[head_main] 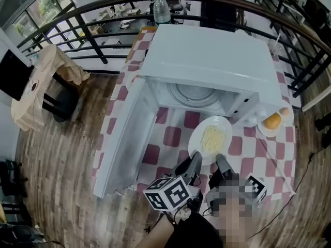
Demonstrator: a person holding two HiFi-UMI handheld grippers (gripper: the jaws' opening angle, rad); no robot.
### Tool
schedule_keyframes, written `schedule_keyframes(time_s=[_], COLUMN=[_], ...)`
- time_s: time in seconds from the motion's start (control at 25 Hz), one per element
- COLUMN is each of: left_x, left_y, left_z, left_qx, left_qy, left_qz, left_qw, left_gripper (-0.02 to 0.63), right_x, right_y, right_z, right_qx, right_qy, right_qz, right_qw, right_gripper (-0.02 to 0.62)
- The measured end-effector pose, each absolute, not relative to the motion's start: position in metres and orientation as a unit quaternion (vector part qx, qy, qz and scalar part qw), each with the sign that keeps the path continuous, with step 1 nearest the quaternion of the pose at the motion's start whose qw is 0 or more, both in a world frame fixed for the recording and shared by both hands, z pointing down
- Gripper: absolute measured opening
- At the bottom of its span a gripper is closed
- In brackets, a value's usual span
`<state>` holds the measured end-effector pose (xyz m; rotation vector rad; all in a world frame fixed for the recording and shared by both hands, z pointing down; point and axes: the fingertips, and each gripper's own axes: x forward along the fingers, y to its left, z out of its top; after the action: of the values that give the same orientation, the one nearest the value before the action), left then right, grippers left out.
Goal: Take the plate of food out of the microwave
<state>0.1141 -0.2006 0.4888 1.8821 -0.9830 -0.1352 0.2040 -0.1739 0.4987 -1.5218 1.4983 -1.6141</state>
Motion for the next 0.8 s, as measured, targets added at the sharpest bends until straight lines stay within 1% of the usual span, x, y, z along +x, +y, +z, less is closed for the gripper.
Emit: schedule_keyframes(time_s=[0.8], left_x=[0.103], left_y=[-0.072], left_z=[0.487], left_qx=[0.756], left_qy=[-0.431], left_qz=[-0.066], left_qw=[0.488], left_gripper=[0.095], right_x=[0.194], right_y=[-0.052], right_z=[0.498], right_qx=[-0.535], right_qy=[0.554], right_qz=[-0.602], right_qw=[0.212], right_gripper=[0.023])
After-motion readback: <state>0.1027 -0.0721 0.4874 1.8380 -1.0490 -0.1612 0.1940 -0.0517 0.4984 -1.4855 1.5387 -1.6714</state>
